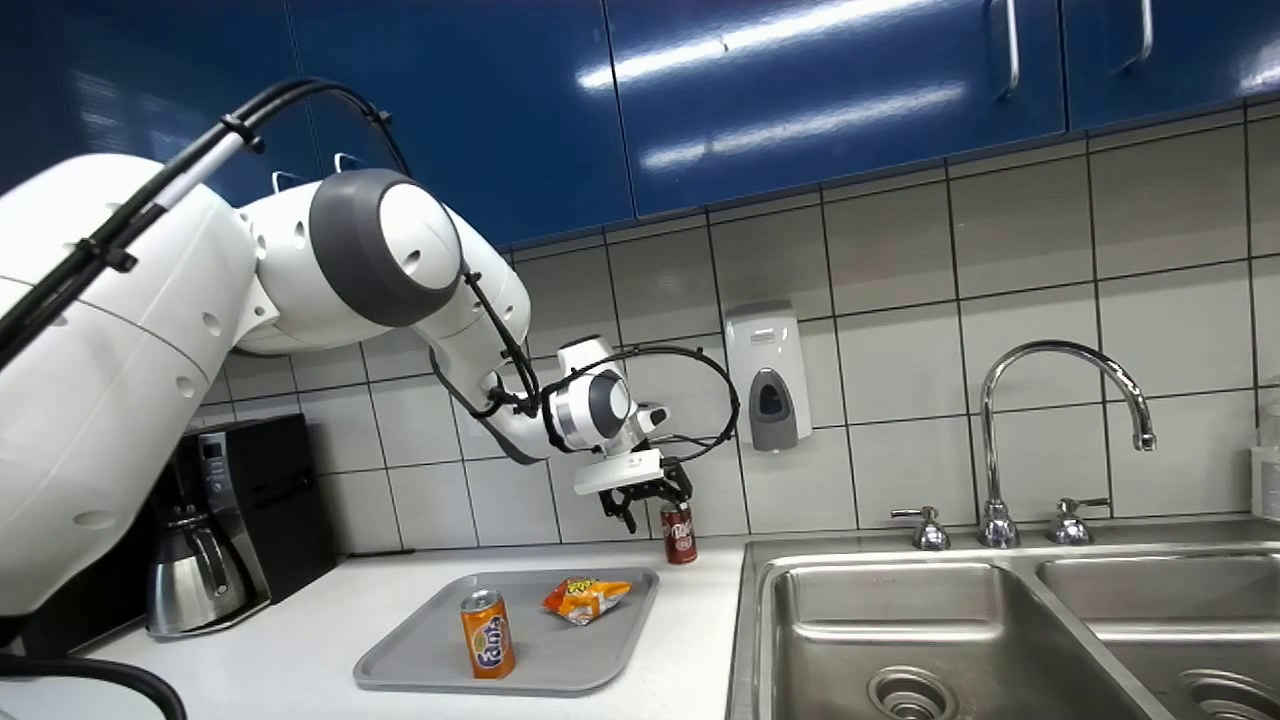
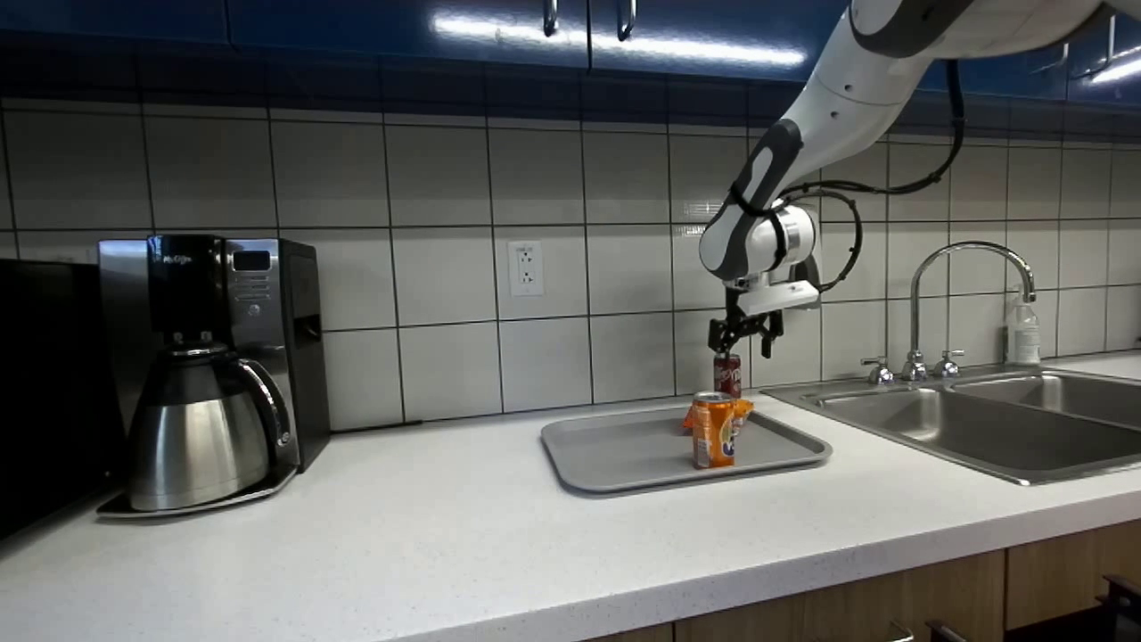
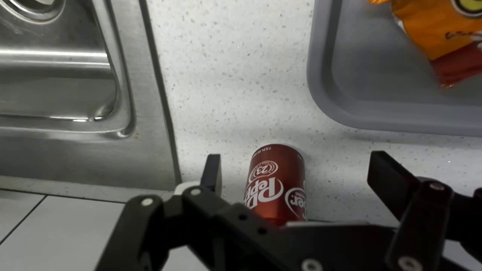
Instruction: Put the cans on the tray
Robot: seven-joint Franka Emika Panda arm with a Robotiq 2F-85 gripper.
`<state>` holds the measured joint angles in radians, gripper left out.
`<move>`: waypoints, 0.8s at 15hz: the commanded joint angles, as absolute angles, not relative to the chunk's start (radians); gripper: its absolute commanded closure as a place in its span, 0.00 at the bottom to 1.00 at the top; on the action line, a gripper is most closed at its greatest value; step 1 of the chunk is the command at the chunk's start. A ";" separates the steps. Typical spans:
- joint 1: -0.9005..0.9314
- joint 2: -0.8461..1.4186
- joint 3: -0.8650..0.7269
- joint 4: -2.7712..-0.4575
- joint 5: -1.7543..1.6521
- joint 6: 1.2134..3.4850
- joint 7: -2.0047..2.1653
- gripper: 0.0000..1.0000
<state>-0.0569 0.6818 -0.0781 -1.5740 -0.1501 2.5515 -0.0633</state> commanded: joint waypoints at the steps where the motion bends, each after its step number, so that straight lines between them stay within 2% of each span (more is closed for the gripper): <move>1: -0.084 0.778 -0.058 -1.445 -0.129 2.582 -0.102 0.00; 12: -0.112 0.922 -0.014 -1.277 -0.100 2.665 -0.154 0.00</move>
